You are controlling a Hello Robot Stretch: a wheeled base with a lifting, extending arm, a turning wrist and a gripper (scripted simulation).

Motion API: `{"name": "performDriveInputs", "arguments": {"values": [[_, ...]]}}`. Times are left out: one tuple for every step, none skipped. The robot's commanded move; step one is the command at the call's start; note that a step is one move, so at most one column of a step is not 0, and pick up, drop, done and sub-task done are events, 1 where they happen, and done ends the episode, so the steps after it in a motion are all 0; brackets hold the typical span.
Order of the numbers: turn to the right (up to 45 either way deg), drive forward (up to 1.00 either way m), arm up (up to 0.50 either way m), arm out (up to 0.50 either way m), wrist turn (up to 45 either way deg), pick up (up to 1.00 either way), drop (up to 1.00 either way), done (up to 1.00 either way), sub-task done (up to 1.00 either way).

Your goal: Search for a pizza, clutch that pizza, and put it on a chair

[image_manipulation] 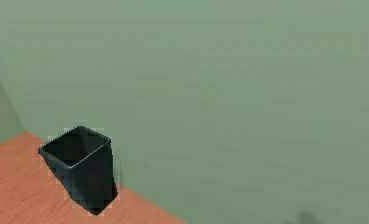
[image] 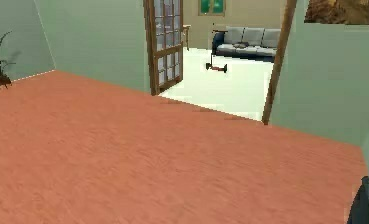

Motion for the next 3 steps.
{"name": "performDriveInputs", "arguments": {"values": [[6.0, 0.0, 0.0, 0.0, 0.0, 0.0, 0.0, 0.0, 0.0], [0.0, 1.0, 0.0, 0.0, 0.0, 0.0, 0.0, 0.0, 0.0], [3.0, 0.0, 0.0, 0.0, 0.0, 0.0, 0.0, 0.0, 0.0]]}}
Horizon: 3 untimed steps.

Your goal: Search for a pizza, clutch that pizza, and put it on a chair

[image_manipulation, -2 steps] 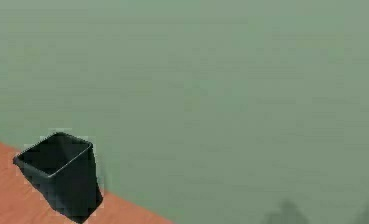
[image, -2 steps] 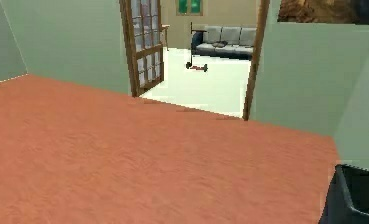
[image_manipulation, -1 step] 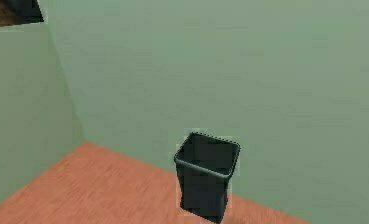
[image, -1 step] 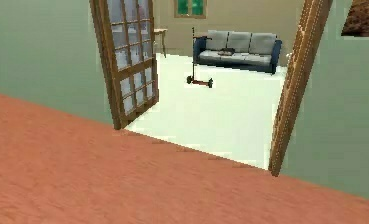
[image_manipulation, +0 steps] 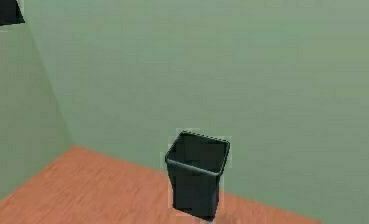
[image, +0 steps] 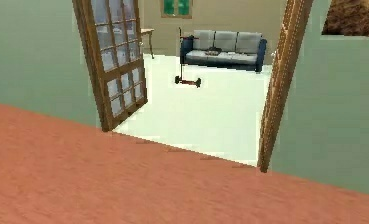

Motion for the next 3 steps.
{"name": "performDriveInputs", "arguments": {"values": [[0.0, 1.0, 0.0, 0.0, 0.0, 0.0, 0.0, 0.0, 0.0], [0.0, 0.45, 0.0, 0.0, 0.0, 0.0, 0.0, 0.0, 0.0], [18.0, 0.0, 0.0, 0.0, 0.0, 0.0, 0.0, 0.0, 0.0]]}}
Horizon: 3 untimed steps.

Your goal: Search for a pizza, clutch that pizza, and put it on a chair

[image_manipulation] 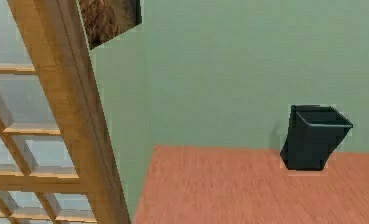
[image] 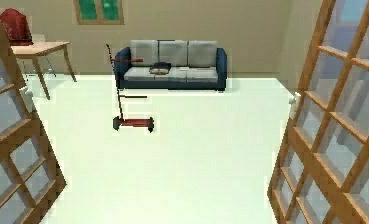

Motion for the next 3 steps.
{"name": "performDriveInputs", "arguments": {"values": [[3.0, 0.0, 0.0, 0.0, 0.0, 0.0, 0.0, 0.0, 0.0], [0.0, 1.0, 0.0, 0.0, 0.0, 0.0, 0.0, 0.0, 0.0], [-12.0, 0.0, 0.0, 0.0, 0.0, 0.0, 0.0, 0.0, 0.0]]}}
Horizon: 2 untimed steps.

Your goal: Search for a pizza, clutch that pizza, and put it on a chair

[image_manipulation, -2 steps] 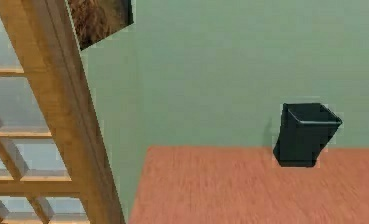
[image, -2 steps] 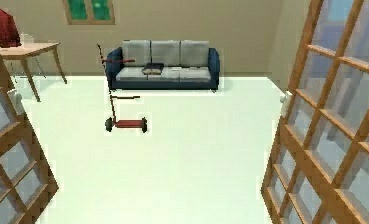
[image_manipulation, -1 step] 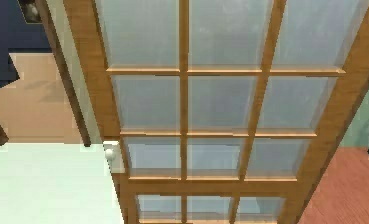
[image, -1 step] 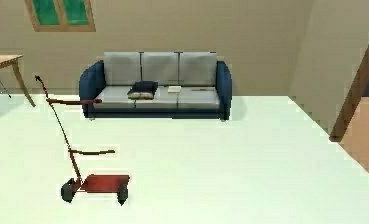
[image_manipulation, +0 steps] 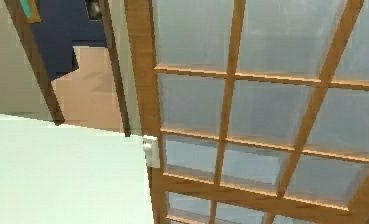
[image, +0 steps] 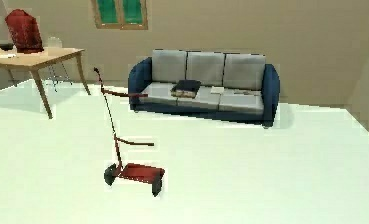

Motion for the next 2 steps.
{"name": "performDriveInputs", "arguments": {"values": [[0.0, 0.6, 0.0, 0.0, 0.0, 0.0, 0.0, 0.0, 0.0], [45.0, 0.0, 0.0, 0.0, 0.0, 0.0, 0.0, 0.0, 0.0]]}}
